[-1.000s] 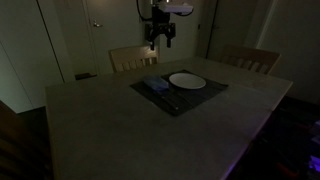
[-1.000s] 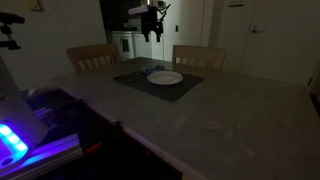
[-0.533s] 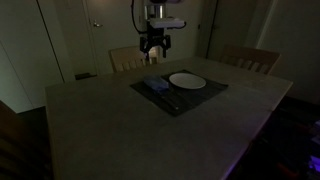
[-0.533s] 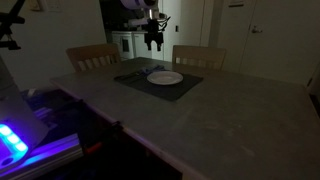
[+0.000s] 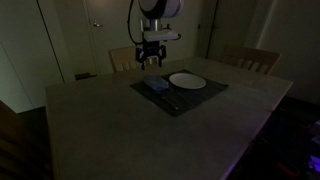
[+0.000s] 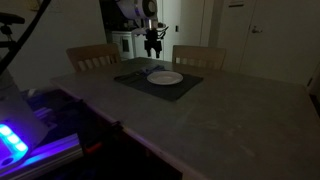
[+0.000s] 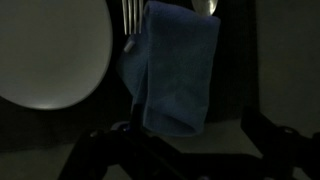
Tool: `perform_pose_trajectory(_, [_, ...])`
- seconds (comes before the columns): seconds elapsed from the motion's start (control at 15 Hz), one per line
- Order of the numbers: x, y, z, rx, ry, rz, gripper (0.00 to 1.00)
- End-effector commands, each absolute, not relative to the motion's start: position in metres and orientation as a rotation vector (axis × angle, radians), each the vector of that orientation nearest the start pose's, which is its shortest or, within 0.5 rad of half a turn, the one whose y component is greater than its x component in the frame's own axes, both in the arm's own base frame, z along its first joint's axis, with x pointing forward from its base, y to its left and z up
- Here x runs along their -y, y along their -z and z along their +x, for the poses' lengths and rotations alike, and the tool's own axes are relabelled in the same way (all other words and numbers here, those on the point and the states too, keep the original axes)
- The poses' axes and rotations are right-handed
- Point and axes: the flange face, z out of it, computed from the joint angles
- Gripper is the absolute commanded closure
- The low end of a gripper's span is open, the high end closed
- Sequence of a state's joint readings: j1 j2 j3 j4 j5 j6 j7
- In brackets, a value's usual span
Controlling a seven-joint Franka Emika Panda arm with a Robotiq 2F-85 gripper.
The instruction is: Wipe the white plate with the cloth on the table
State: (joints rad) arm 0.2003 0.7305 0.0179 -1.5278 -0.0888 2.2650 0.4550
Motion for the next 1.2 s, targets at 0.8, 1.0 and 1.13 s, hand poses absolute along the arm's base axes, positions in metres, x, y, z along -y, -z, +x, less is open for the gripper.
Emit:
perform_pose_trajectory(0.8, [-0.150,-0.177,0.682,-0.309,-0.002,-3.152,0.00])
perform_pose_trajectory(1.0, [-0.152,-0.165,0.675,-0.305,-0.008,-3.147,0.00])
perform_pose_trajectory(1.13, [-0.151,-0.157,0.669,-0.315,-0.009,-3.138,0.00])
